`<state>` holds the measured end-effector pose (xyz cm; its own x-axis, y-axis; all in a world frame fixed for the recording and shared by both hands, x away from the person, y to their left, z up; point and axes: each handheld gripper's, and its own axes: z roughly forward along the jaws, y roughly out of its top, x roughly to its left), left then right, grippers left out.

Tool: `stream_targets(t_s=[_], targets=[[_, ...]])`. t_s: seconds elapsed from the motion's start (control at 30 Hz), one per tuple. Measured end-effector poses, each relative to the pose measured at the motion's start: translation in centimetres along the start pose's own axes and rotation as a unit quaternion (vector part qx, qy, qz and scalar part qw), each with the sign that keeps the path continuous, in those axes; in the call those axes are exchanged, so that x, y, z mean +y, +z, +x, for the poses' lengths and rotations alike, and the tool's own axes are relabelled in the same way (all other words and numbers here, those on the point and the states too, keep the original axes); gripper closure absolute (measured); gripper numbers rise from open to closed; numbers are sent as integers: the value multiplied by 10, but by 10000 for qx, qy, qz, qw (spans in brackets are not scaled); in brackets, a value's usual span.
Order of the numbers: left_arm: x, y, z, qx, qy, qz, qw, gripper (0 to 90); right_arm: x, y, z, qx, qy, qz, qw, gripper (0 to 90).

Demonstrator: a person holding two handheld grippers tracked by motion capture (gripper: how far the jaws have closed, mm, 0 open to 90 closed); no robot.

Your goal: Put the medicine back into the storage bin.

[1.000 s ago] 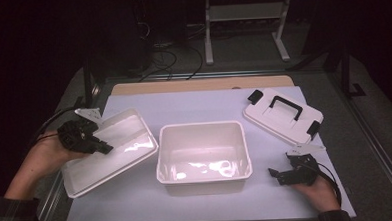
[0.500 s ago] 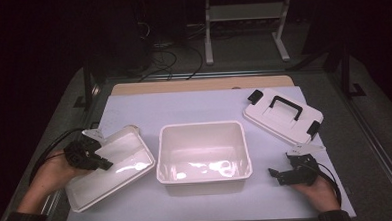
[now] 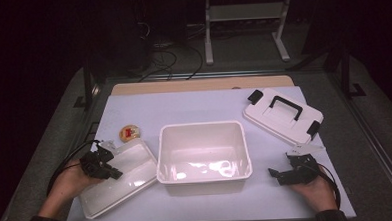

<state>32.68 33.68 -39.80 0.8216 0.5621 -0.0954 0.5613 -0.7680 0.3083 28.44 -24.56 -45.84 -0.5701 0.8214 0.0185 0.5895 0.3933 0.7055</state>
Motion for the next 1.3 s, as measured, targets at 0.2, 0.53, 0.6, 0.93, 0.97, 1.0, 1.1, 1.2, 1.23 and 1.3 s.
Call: stream_targets(t_s=[0.2,0.53,0.6,0.93,0.97,1.0,1.1,1.2,1.23,1.3], targets=[[-3,6,0,-29,-22,17,10000,884,0,0,0,10,4,-1,10000,92],[-1,-7,4,73,-142,-182,9997,666,0,0,0,12,6,-6,10000,92],[1,-11,6,118,-150,-227,9996,593,0,0,0,12,5,-7,10000,92],[17,-26,21,259,-56,-328,9991,380,0,0,0,13,8,-6,10000,92],[19,-27,22,282,-48,-334,9990,365,0,0,0,13,8,-6,10000,92],[21,-28,23,321,-28,-343,9989,358,0,0,0,12,5,-4,10000,92],[28,-31,29,416,11,-365,9985,297,0,0,0,13,10,-5,10000,92],[35,-33,35,490,-9,-385,9981,246,0,0,0,14,7,-4,10000,92],[38,-33,37,520,0,-381,9979,228,0,0,0,14,8,-7,10000,92],[43,-35,41,548,10,-379,9978,203,0,0,0,13,7,-4,10000,92]])
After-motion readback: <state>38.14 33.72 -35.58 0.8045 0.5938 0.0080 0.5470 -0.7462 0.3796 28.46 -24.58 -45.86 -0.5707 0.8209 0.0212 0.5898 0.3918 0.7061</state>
